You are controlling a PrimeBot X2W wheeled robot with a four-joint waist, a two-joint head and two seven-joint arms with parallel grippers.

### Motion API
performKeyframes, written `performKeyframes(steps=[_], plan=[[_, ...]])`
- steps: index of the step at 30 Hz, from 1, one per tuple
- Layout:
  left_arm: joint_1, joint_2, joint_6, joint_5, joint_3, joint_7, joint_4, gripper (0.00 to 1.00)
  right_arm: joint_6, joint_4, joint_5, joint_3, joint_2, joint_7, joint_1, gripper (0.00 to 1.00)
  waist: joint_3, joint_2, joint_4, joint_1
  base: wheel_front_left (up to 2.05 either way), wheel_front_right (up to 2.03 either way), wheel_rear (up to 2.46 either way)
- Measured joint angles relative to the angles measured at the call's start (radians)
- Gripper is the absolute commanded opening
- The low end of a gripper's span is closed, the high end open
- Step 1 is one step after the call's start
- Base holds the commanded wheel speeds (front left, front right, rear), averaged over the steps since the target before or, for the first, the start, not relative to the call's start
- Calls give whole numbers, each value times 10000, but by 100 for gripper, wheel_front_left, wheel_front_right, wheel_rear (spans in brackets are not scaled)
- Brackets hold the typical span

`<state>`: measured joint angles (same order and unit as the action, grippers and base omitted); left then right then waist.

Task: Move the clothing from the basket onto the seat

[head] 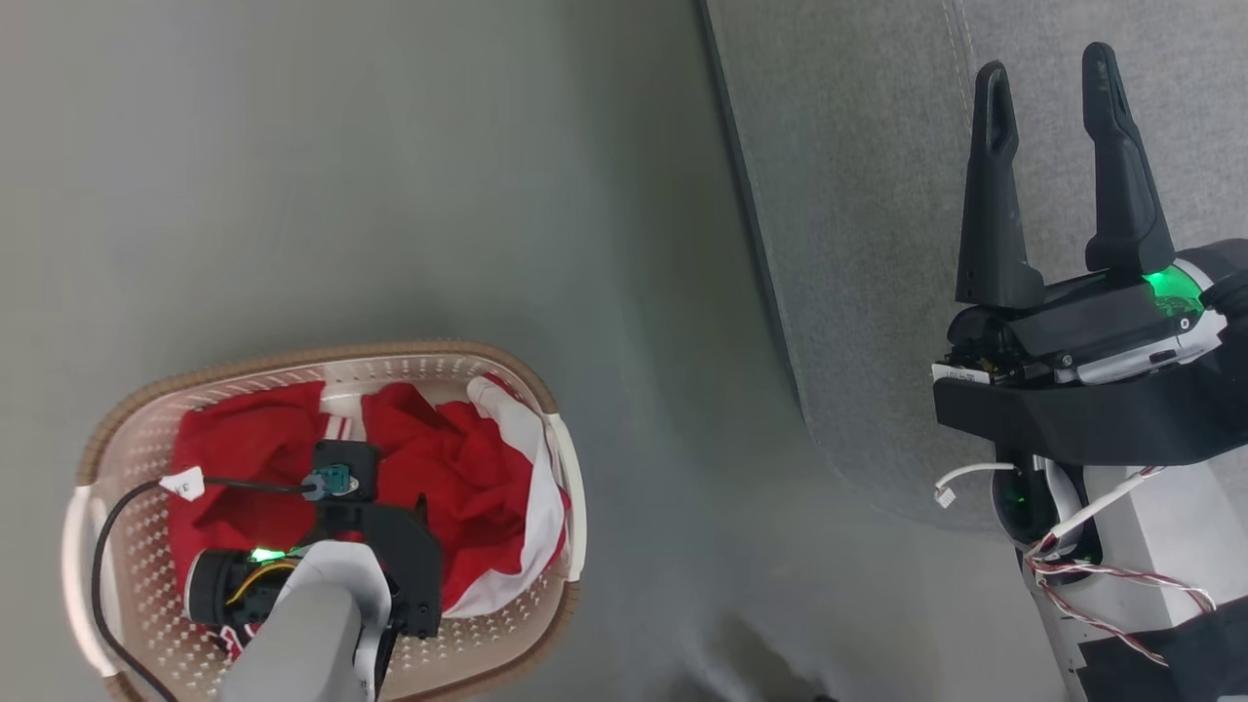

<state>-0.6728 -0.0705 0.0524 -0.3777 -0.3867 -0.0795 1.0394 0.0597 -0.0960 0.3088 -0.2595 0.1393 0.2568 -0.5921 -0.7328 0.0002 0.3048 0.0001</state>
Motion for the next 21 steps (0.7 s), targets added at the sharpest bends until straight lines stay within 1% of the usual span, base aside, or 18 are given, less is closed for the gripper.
performKeyframes(steps=[2, 12, 16, 17, 18, 19, 21], plan=[[-70, -29, 0, 0, 42, -82, 144, 100, -67, 2, 0, 25, -58, 0, -59, 100, -216, 0, 116, 0, 0, 0, 0], [-616, -219, 8, -119, 341, -552, 717, 100, -163, -82, 0, 140, -205, 2, -151, 100, -1033, 0, 615, -1, 0, 0, 0], [-864, -199, 17, -466, 537, -782, 930, 100, -180, -165, -13, 198, -242, 0, -234, 100, -1320, 0, 724, -1, 0, 0, 0], [-880, -196, 19, -466, 550, -782, 968, 94, -224, -138, -13, 198, -255, 0, -302, 100, -1361, 0, 735, -1, 0, 0, 0], [-886, -192, 35, -466, 550, -792, 1049, 33, -251, -136, -15, 198, -270, 0, -360, 100, -1387, 1, 744, 0, 0, 0, 0], [-893, -188, 96, -468, 552, -869, 1127, 0, -251, -136, -17, 198, -290, 2, -383, 100, -1405, 0, 751, -1, 0, 0, 0], [-915, -188, 104, -512, 564, -871, 1198, 0, -261, -125, -19, 198, -311, 2, -382, 100, -1422, 0, 748, -1, 0, 0, 0]])
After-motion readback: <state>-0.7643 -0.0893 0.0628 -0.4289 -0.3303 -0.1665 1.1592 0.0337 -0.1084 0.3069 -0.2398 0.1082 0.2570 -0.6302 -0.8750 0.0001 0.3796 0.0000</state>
